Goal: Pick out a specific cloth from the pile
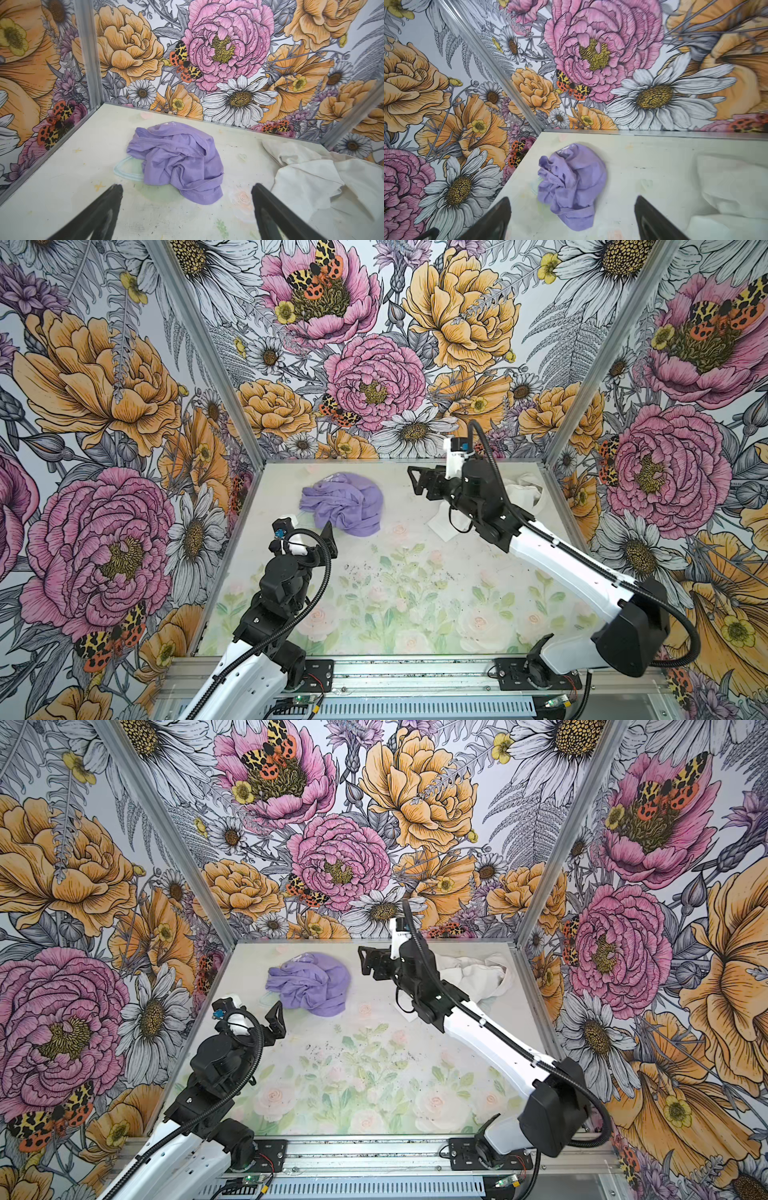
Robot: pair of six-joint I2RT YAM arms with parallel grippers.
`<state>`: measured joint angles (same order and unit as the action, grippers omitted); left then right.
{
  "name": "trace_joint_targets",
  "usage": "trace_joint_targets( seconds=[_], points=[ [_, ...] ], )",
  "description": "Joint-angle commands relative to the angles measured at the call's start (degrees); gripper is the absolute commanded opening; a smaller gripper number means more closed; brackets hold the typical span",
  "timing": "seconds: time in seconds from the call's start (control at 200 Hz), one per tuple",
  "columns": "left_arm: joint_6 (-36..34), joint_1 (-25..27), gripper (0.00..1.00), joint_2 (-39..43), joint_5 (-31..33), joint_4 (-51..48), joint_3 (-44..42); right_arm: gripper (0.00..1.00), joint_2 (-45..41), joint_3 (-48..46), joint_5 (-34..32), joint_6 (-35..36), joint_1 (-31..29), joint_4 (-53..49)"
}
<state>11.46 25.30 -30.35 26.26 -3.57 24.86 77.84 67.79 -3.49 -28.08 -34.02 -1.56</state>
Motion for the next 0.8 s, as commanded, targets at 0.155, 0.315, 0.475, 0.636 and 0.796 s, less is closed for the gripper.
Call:
trace_joint_targets(
  seconds=[0.155,0.315,0.475,0.636,0.796],
  points=[
    [-9.5,-3.0,0.99,-8.7,13.5,26.9,-9.7,1.00,-17.2,-20.0,-9.3,12.2,10.3,2.2],
    [-11.4,-10.2,0.99,-15.8,9.8,37.0,-13.7,0.99,-23.6,-31.6,-12.7,12.7,20.1,2.6],
    [-10.7,-17.1,0.99,-22.3,3.3,46.0,-17.1,0.99,-23.8,-40.8,-13.3,12.6,28.6,8.9],
    [-10.7,-20.4,0.99,-30.3,-2.4,54.2,-18.1,0.99,-21.1,-47.3,-13.5,15.3,32.2,19.9],
    [-11.8,-21.7,0.99,-39.0,-6.6,63.2,-17.4,0.99,-14.7,-52.5,-12.5,17.9,33.4,35.2]
  ],
)
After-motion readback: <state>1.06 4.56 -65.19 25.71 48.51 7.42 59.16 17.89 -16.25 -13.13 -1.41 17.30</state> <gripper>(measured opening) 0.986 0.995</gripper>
